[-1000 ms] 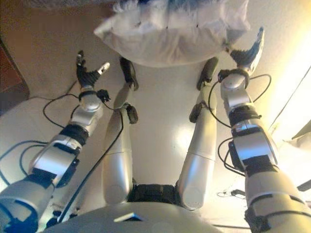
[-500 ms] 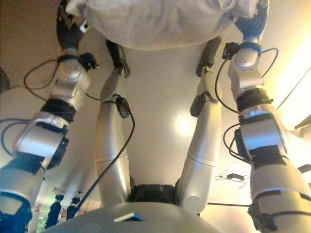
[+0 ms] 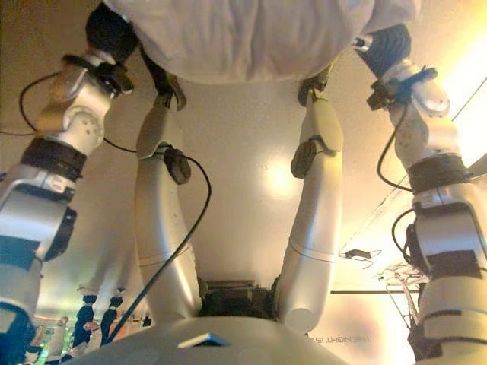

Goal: Pick up the cushion and take it to the sofa

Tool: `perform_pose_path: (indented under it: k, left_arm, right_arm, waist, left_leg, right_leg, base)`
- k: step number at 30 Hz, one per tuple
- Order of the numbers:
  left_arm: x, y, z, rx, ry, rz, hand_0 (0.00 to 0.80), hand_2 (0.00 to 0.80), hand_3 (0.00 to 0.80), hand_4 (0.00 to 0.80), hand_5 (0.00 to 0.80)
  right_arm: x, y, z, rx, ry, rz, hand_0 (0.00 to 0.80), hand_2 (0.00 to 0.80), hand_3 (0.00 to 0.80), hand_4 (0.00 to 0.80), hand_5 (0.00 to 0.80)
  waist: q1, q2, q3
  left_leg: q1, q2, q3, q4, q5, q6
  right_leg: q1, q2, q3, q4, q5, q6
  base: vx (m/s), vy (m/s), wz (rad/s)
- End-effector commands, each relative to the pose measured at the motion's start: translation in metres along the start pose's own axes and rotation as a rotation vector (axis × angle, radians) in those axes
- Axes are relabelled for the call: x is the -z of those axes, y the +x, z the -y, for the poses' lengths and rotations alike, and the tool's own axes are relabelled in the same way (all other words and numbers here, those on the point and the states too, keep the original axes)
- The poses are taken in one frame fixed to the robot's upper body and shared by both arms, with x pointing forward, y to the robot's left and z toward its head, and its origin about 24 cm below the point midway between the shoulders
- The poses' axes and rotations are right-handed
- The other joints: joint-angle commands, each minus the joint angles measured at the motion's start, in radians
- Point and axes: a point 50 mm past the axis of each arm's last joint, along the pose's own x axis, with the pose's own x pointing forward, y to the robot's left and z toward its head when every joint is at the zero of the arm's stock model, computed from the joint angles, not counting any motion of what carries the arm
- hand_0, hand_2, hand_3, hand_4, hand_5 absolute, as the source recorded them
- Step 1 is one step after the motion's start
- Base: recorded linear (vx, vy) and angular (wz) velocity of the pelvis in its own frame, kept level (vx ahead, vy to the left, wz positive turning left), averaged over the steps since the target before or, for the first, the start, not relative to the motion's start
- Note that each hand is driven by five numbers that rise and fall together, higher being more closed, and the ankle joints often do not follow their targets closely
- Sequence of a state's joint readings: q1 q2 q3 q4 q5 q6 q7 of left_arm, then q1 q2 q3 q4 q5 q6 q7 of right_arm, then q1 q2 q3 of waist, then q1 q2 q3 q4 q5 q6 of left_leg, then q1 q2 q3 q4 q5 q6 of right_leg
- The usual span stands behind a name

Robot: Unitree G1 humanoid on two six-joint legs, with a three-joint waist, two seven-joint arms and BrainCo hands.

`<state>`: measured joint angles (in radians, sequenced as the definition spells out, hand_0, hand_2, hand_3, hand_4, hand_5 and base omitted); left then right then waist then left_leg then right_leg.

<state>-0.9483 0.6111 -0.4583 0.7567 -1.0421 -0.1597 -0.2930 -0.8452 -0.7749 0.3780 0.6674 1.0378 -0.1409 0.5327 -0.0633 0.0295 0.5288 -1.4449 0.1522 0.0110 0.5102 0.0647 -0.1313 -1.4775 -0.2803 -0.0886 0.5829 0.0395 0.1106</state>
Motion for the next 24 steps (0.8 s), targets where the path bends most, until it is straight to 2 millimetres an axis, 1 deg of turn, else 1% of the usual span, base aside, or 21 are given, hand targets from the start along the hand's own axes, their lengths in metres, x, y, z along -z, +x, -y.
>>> perform_pose_path:
  k: [1, 3, 4, 6, 8, 10, 12, 13, 15, 17, 19, 20, 23, 24]
  left_arm:
    - [0.014, 0.006, 0.091, 0.47, -0.142, 0.044, 0.8, 0.8, 0.8, 0.8, 0.8]
    - [0.02, 0.001, 0.095, 0.477, -0.134, 0.032, 0.8, 0.8, 0.8, 0.8, 0.8]
    - [0.027, -0.003, 0.095, 0.447, -0.092, 0.012, 0.8, 0.8, 0.8, 0.8, 0.8]
    - [0.04, -0.013, 0.091, 0.373, -0.1, -0.002, 0.8, 0.8, 0.8, 0.8, 0.8]
    - [0.053, -0.027, 0.079, 0.28, -0.149, -0.004, 0.8, 0.8, 0.8, 0.8, 0.8]
    - [0.068, -0.045, 0.071, 0.195, -0.195, 0.006, 0.8, 0.8, 0.8, 0.8, 0.8]
    - [0.082, -0.064, 0.07, 0.164, -0.241, 0.008, 0.8, 0.8, 0.8, 0.8, 0.8]
    - [0.087, -0.076, 0.071, 0.153, -0.264, 0.018, 0.8, 0.8, 0.8, 0.8, 0.8]
    - [0.089, -0.09, 0.073, 0.139, -0.286, 0.053, 0.8, 0.8, 0.8, 0.8, 0.8]
    - [0.09, -0.104, 0.073, 0.125, -0.318, 0.077, 0.8, 0.8, 0.8, 0.8, 0.8]
    - [0.09, -0.113, 0.074, 0.116, -0.326, 0.101, 0.8, 0.8, 0.8, 0.8, 0.8]
    - [0.087, -0.115, 0.077, 0.116, -0.33, 0.111, 0.8, 0.8, 0.8, 0.8, 0.8]
    - [0.082, -0.121, 0.078, 0.075, -0.316, 0.111, 0.8, 0.8, 0.8, 0.8, 0.8]
    - [0.082, -0.121, 0.078, 0.075, -0.315, 0.111, 0.8, 0.8, 0.8, 0.8, 0.8]
  right_arm:
    - [-0.013, 0.027, -0.075, -0.451, 0.065, 0.162, 0.8, 0.8, 0.8, 0.8, 0.8]
    - [-0.016, 0.026, -0.076, -0.432, 0.059, 0.201, 0.8, 0.8, 0.8, 0.8, 0.8]
    - [-0.017, 0.025, -0.075, -0.404, 0.05, 0.226, 0.8, 0.8, 0.8, 0.8, 0.8]
    - [-0.012, 0.018, -0.075, -0.371, 0.038, 0.255, 0.8, 0.8, 0.8, 0.8, 0.8]
    - [-0.002, 0.005, -0.074, -0.316, 0.045, 0.287, 0.8, 0.8, 0.8, 0.8, 0.8]
    - [0.011, -0.012, -0.074, -0.263, 0.08, 0.328, 0.8, 0.8, 0.8, 0.8, 0.8]
    - [0.028, -0.029, -0.081, -0.234, 0.102, 0.33, 0.8, 0.8, 0.8, 0.8, 0.8]
    - [0.039, -0.039, -0.087, -0.217, 0.098, 0.315, 0.8, 0.8, 0.8, 0.8, 0.8]
    - [0.048, -0.052, -0.09, -0.178, 0.097, 0.287, 0.8, 0.8, 0.8, 0.8, 0.8]
    - [0.056, -0.062, -0.095, -0.156, 0.107, 0.265, 0.8, 0.8, 0.8, 0.8, 0.8]
    - [0.06, -0.07, -0.1, -0.133, 0.06, 0.24, 0.8, 0.8, 0.8, 0.8, 0.8]
    - [0.059, -0.075, -0.101, -0.112, 0.024, 0.243, 0.8, 0.8, 0.8, 0.8, 0.8]
    - [0.055, -0.084, -0.109, -0.054, -0.001, 0.268, 0.8, 0.8, 0.8, 0.8, 0.8]
    - [0.055, -0.084, -0.109, -0.054, -0.001, 0.269, 0.8, 0.8, 0.8, 0.8, 0.8]
  waist:
    - [0.03, -0.008, -0.009]
    - [0.032, -0.004, -0.009]
    - [0.035, -0.002, -0.009]
    - [0.04, 0.0, -0.009]
    - [0.043, -0.002, -0.009]
    - [0.041, -0.005, -0.009]
    - [0.036, -0.008, -0.009]
    - [0.031, -0.011, -0.009]
    - [0.027, -0.016, -0.009]
    - [0.033, -0.024, -0.009]
    - [0.042, -0.031, -0.009]
    - [0.043, -0.031, -0.009]
    - [0.036, -0.026, -0.072]
    - [0.035, -0.026, -0.074]
  left_leg:
    - [0.007, -0.011, -0.053, -0.014, -0.012, -0.011]
    - [0.044, -0.014, -0.058, -0.04, -0.005, -0.012]
    - [0.085, -0.015, -0.059, -0.064, 0.005, -0.014]
    - [0.141, -0.017, -0.057, -0.09, 0.02, -0.016]
    - [0.217, -0.015, -0.048, -0.114, 0.03, -0.019]
    - [0.296, -0.01, -0.03, -0.13, 0.037, -0.024]
    - [0.398, 0.002, -0.009, -0.16, 0.042, -0.029]
    - [0.464, 0.014, 0.007, -0.181, 0.043, -0.031]
    - [0.568, 0.017, 0.025, -0.211, 0.041, -0.032]
    - [0.68, -0.002, 0.024, -0.234, 0.031, -0.024]
    - [0.789, -0.021, 0.023, -0.261, 0.018, -0.011]
    - [0.848, -0.021, 0.039, -0.275, 0.013, -0.003]
    - [0.966, -0.025, 0.078, -0.3, -0.008, 0.016]
    - [0.964, -0.026, 0.078, -0.304, -0.002, 0.017]
  right_leg:
    - [0.064, 0.004, 0.057, -0.043, 0.009, 0.067]
    - [0.102, -0.002, 0.051, -0.076, 0.017, 0.068]
    - [0.144, -0.007, 0.043, -0.107, 0.027, 0.069]
    - [0.204, -0.012, 0.031, -0.14, 0.038, 0.072]
    - [0.281, -0.015, 0.016, -0.164, 0.043, 0.073]
    - [0.362, -0.015, -0.002, -0.187, 0.048, 0.073]
    - [0.46, -0.009, -0.016, -0.218, 0.051, 0.073]
    - [0.521, -0.007, -0.027, -0.238, 0.05, 0.073]
    - [0.618, -0.001, -0.044, -0.276, 0.052, 0.073]
    - [0.732, 0.006, -0.058, -0.311, 0.051, 0.071]
    - [0.842, 0.009, -0.063, -0.341, 0.052, 0.071]
    - [0.898, 0.004, -0.069, -0.351, 0.051, 0.071]
    - [1.003, -0.011, -0.081, -0.357, 0.034, 0.075]
    - [1.003, -0.012, -0.082, -0.361, 0.039, 0.074]
  base:
    - [-0.028, -0.087, 0.04]
    - [-0.04, -0.085, 0.06]
    - [-0.054, -0.074, 0.08]
    - [-0.066, -0.091, 0.07]
    - [-0.062, -0.092, -0.01]
    - [-0.054, -0.059, -0.06]
    - [-0.025, 0.002, -0.08]
    - [0.001, 0.037, -0.09]
    - [0.033, 0.05, -0.15]
    - [0.049, 0.1, -0.24]
    - [0.043, 0.152, -0.31]
    - [0.076, 0.138, -0.36]
    - [0.106, 0.101, -0.24]
    - [0.156, 0.125, 0.02]
